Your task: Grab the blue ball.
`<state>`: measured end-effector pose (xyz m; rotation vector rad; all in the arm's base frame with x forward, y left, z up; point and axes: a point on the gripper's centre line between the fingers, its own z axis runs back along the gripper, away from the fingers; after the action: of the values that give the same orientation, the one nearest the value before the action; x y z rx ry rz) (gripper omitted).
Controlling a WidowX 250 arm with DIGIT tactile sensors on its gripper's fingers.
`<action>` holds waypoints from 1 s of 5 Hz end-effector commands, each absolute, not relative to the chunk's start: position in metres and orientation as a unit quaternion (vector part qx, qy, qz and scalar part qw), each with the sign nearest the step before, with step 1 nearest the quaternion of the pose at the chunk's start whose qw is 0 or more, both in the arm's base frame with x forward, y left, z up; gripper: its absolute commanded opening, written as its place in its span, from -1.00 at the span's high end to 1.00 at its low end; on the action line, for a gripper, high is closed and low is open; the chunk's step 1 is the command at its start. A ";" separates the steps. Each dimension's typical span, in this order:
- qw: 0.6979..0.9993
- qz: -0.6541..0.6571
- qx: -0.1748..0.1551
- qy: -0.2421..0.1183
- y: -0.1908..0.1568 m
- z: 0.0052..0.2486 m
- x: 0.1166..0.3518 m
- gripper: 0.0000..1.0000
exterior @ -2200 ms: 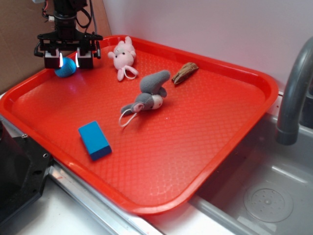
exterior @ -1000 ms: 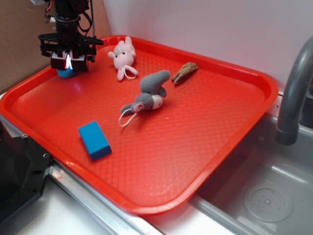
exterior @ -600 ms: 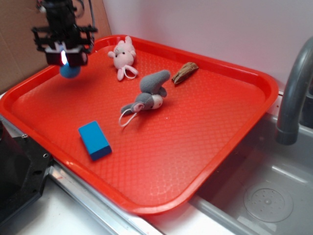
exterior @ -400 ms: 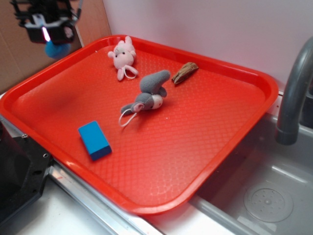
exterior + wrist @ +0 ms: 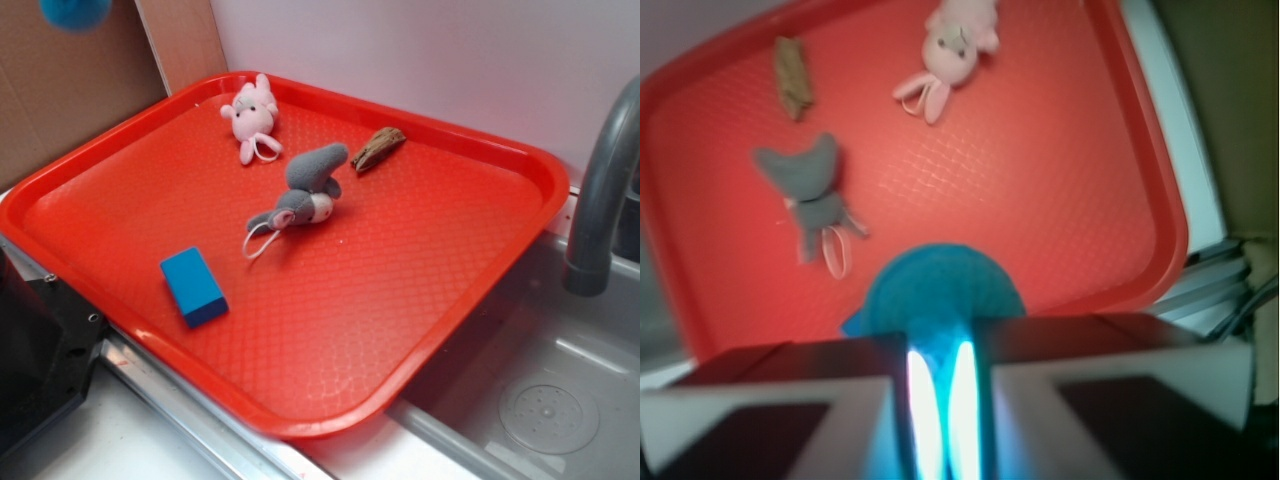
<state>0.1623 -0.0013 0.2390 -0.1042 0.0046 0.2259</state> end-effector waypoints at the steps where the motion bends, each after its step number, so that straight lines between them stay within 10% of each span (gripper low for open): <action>1: 0.996 0.061 -0.027 -0.066 0.001 0.275 0.165 1.00; 5: 0.994 0.091 0.013 -0.056 0.017 0.235 0.180 1.00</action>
<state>0.1936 -0.0076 0.2264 0.0316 -0.0894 0.1826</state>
